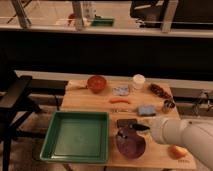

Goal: Wipe purple bowl with brush

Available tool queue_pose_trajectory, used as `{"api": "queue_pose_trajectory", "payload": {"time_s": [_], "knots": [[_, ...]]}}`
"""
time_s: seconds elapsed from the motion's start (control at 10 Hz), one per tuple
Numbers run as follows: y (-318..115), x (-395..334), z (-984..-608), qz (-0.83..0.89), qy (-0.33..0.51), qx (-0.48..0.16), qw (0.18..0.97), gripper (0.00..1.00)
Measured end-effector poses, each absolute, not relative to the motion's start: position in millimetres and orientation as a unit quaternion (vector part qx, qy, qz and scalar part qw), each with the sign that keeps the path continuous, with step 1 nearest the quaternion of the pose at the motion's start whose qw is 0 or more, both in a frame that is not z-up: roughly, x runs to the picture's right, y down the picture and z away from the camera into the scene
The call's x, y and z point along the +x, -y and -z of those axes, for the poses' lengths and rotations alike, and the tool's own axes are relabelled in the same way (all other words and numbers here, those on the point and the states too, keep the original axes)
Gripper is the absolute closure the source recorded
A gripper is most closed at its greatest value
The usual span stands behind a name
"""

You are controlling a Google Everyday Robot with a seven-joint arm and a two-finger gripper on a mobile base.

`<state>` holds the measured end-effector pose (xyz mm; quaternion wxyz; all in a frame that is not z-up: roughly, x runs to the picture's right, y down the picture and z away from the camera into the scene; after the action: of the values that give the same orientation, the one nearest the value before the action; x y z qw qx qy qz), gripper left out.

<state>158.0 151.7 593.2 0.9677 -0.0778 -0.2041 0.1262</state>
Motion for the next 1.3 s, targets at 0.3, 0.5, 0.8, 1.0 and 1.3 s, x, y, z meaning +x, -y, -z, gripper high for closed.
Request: {"api": "queue_pose_trajectory", "payload": {"time_s": [0.3,0.5,0.8,1.0,1.3], "knots": [[-157.9,157.2,-581.2,-0.126,0.203,-0.084,0.967,1.00],[-162.4,157.0,-572.9,-0.127,0.202,-0.087,0.967,1.00],[-174.0,154.2,-561.3,-0.131,0.205,-0.097,0.965,1.00],[-181.4,150.2,-558.5,-0.133,0.210,-0.107,0.963,1.00],[-193.5,150.7,-557.3,-0.137,0.209,-0.119,0.961,1.00]]}}
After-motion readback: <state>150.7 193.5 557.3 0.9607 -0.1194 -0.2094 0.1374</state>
